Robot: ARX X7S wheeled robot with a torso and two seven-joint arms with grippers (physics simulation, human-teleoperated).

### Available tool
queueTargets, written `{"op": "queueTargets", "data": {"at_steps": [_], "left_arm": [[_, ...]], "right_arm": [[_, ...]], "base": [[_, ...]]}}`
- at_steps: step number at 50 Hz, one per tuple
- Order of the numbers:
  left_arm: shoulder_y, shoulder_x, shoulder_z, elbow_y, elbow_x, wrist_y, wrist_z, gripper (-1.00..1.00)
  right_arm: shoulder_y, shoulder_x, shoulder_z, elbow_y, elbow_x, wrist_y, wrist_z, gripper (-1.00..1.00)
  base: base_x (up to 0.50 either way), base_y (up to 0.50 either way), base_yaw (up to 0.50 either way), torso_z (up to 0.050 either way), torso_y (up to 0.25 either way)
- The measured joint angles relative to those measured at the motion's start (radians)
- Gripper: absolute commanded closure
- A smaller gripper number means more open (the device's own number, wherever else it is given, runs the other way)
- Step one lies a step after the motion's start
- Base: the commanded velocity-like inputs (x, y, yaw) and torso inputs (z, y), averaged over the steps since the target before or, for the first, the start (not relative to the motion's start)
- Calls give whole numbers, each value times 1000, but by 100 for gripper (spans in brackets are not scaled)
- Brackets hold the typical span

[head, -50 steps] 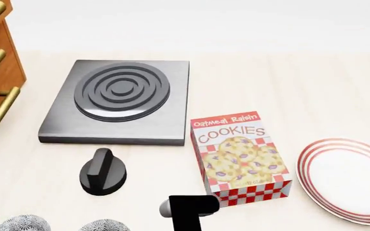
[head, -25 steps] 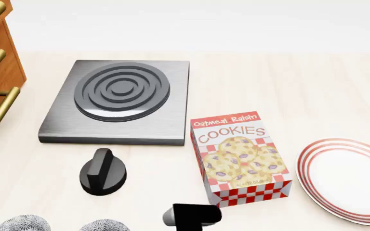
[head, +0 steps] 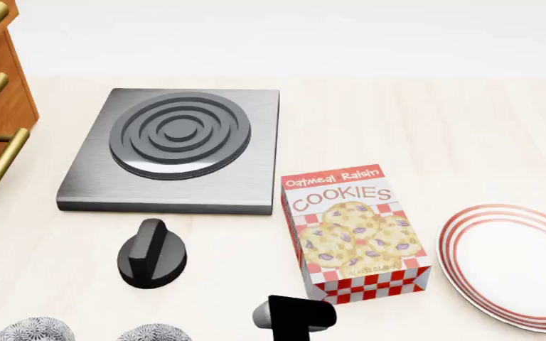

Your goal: Pick the akita bowl from table center and place it on the plate.

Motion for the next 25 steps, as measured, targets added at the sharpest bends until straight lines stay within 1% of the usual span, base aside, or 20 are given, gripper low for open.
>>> {"op": "queueTargets", "data": {"at_steps": [4, 5, 7, 8, 20, 21, 25], "left_arm": [[3, -2, -1, 0, -2, 2, -1, -100], [3, -2, -2, 0, -2, 2, -1, -100], [5, -3, -2, 0, -3, 3, -2, -100], [5, -3, -2, 0, -4, 3, -2, -100], [11, -7, -3, 4, -9, 4, -5, -100], [11, -8, -3, 4, -10, 4, -6, -100], [13, -9, -3, 7, -12, 3, -8, -100]], "right_arm": [[3, 0, -1, 6, 0, -1, 0, -100], [3, 1, -2, 7, 0, -1, -1, 100], [3, -1, -3, 10, 3, -2, -4, 100], [2, -1, -4, 11, 5, -3, -5, -100], [3, -2, -9, 28, 17, -10, -10, -100], [3, -2, -9, 29, 18, -10, -11, 100], [2, -4, -13, 36, 25, -13, -17, 100]], "base": [[0, 0, 0, 0, 0], [0, 0, 0, 0, 0], [0, 0, 0, 0, 0], [0, 0, 0, 0, 0], [0, 0, 0, 0, 0], [0, 0, 0, 0, 0], [0, 0, 0, 0, 0]]}}
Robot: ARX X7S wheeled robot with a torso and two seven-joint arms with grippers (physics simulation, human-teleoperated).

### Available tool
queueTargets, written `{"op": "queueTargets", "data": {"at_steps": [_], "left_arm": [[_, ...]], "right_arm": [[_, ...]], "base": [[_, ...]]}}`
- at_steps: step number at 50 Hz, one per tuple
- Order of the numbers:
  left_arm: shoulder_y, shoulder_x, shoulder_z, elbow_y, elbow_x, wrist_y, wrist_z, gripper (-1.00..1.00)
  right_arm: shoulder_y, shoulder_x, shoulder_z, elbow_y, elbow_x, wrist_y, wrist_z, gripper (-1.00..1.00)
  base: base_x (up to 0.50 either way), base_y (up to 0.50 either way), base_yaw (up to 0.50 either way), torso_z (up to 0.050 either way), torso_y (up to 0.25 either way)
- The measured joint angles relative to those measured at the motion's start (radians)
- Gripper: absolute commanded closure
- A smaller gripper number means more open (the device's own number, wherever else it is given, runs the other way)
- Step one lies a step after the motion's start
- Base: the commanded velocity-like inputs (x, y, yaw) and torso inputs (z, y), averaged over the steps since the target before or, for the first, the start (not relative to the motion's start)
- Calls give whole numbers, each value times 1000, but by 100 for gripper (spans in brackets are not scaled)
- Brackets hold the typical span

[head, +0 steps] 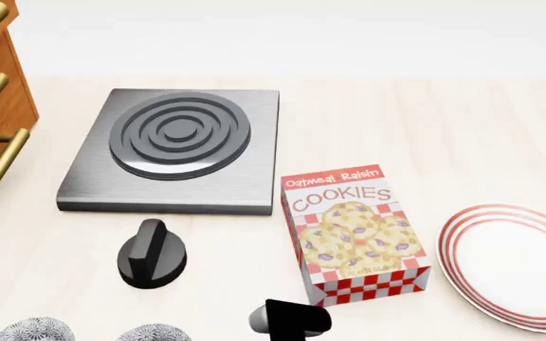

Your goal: Pick the akita bowl from table center and place it on the plate.

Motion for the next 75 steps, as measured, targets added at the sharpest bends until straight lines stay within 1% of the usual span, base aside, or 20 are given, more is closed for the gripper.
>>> {"op": "queueTargets", "data": {"at_steps": [17, 23, 31, 39, 54, 66, 75], "left_arm": [[4, -5, 2, 11, -8, -3, -6, -100], [5, -8, 3, 16, -10, -6, -9, -100], [2, -11, 8, 24, -12, -12, -11, -100], [-4, -17, 15, 35, -14, -23, -14, -100], [-19, -27, 28, 50, -18, -41, -14, -100], [-22, -33, 36, 65, -23, -55, -19, -100], [-19, -38, 39, 80, -26, -65, -23, -100]], "right_arm": [[-13, 1, 12, -31, 27, -9, 24, 100], [-26, 7, 34, -104, 49, -16, 62, 100], [-40, 26, 70, -255, 57, -52, 120, 100], [-47, 60, 99, -428, 21, -119, 160, 100], [-61, 153, 161, -680, -138, -297, 187, 100], [-86, 213, 287, -798, -250, -458, 215, 100], [-109, 247, 405, -847, -309, -537, 262, 100]], "base": [[0, 0, 0, 0, 0], [0, 0, 0, 0, 0], [0, 0, 0, 0, 0], [0, 0, 0, 0, 0], [0, 0, 0, 0, 0], [0, 0, 0, 0, 0], [0, 0, 0, 0, 0]]}}
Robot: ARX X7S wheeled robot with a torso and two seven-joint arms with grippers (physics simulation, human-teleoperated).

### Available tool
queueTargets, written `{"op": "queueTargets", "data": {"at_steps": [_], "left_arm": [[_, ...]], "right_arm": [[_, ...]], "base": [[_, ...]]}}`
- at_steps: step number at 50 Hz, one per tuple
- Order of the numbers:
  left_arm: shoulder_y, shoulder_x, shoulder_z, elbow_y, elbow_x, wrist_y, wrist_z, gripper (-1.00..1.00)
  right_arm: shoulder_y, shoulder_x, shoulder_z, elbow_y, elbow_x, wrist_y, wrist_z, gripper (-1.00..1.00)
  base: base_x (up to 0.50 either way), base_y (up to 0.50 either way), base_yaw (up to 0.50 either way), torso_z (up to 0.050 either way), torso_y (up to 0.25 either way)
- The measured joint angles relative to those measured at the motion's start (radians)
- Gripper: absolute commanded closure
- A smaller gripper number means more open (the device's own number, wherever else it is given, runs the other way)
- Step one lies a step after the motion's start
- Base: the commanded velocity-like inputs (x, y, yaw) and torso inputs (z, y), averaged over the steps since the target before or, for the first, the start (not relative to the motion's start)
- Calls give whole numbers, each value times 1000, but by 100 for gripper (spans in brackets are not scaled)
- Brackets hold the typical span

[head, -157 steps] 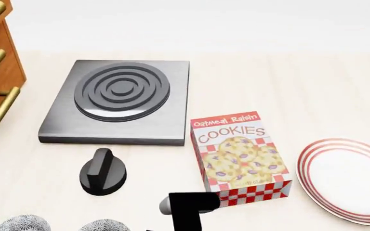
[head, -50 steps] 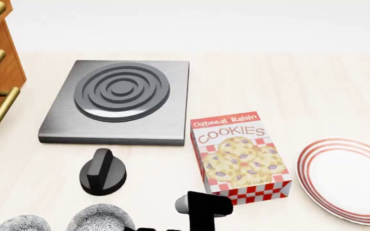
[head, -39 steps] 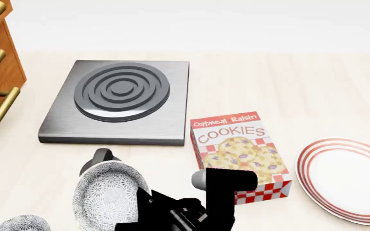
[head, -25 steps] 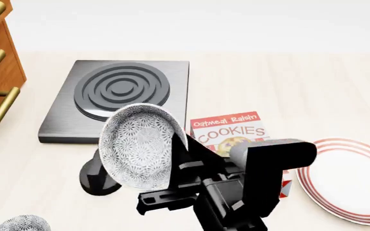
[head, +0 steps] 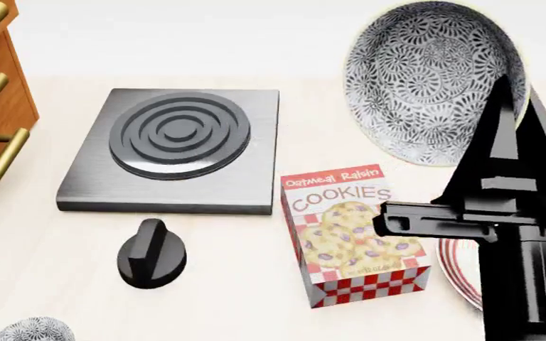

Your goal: Pick the akita bowl from table center and place it on the plate.

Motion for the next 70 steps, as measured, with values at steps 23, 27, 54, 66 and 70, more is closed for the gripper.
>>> {"op": "queueTargets", "data": {"at_steps": [23, 27, 54, 66, 70], "left_arm": [[3, -10, 6, 12, -6, -10, -6, -100], [3, -10, 8, 13, -7, -11, -7, -100], [10, -10, 8, 8, -14, 0, -16, -100], [14, -10, 11, 10, -18, 0, -19, -100], [14, -11, 13, 11, -19, 0, -20, -100]], "right_arm": [[11, 74, 291, 75, 185, 137, 211, 100], [20, 95, 313, 103, 240, 192, 242, 100], [63, 137, 369, 288, 496, 388, 314, 100], [61, 122, 389, 345, 562, 414, 324, 100], [60, 120, 392, 354, 573, 418, 328, 100]], "base": [[0, 0, 0, 0, 0], [0, 0, 0, 0, 4], [0, 0, 0, 0, 0], [0, 0, 0, 0, 1], [0, 0, 0, 0, 0]]}}
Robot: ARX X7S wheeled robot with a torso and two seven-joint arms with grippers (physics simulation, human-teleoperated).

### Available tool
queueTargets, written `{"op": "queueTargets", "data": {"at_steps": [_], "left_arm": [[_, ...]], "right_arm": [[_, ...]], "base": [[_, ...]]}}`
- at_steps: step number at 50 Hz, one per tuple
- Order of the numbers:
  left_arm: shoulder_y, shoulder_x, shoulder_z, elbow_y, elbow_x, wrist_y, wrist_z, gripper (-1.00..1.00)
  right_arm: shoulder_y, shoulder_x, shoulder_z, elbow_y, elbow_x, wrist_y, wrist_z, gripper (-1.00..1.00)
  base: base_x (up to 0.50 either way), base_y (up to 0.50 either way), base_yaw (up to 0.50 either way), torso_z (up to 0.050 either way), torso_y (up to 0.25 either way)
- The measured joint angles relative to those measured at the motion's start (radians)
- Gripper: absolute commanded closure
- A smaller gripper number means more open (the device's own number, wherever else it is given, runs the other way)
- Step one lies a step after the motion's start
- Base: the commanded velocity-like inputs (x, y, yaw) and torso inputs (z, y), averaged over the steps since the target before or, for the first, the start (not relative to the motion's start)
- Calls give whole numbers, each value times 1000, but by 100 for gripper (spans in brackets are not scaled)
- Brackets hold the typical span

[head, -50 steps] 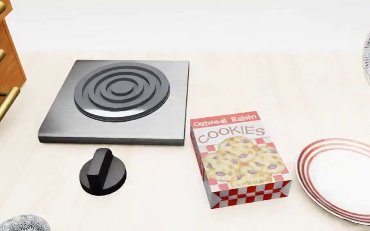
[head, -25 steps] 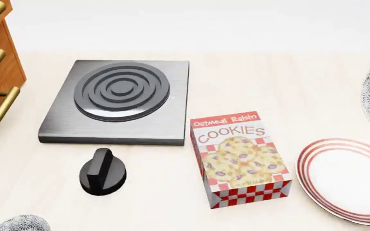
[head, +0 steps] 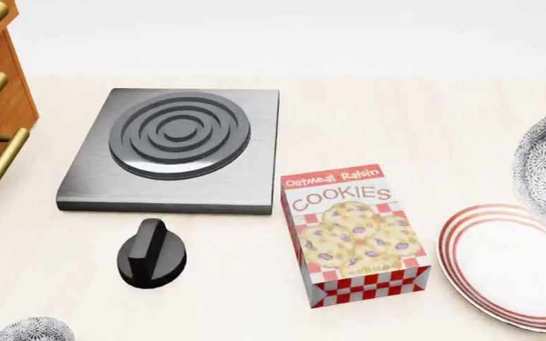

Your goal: Pick the akita bowl from table center and place it on the plate.

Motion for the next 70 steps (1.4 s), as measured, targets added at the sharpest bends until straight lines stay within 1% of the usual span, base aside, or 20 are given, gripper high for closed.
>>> {"op": "queueTargets", "data": {"at_steps": [9, 12, 23, 36, 42, 51, 67, 70], "left_arm": [[0, -2, 2, 0, -2, 0, -2, -100], [-1, -3, 3, 3, -3, -2, -3, -100], [-3, 0, -3, -6, -4, 13, -11, -100], [3, 5, -6, -18, -2, 29, -19, -100], [6, 4, -8, -15, -4, 29, -23, -100], [11, -1, -13, -4, -9, 26, -28, -100], [28, -11, -22, 4, -12, 35, -32, -100], [33, -13, -23, 8, -8, 45, -31, -100]], "right_arm": [[-1, -3, 4, 11, 13, 4, 5, 100], [8, -4, 16, 35, 50, 15, 22, 100], [100, 5, 70, 234, 222, 63, 134, 100], [188, 22, 76, 437, 322, 108, 276, 100], [226, 26, 63, 539, 341, 119, 309, 100], [294, 31, 22, 691, 315, 108, 291, 100], [412, 38, -83, 919, 204, 59, 193, 100], [428, 39, -96, 946, 190, 51, 179, 100]], "base": [[0, 0, 0, 0, 0], [0, 0, 0, 0, 0], [0, 0, 0, 0, 1], [0, 0, 0, 0, 0], [0, 0, 0, 0, 2], [0, 0, 0, 0, 0], [0, 0, 0, 0, 1], [0, 0, 0, 3, -201]]}}
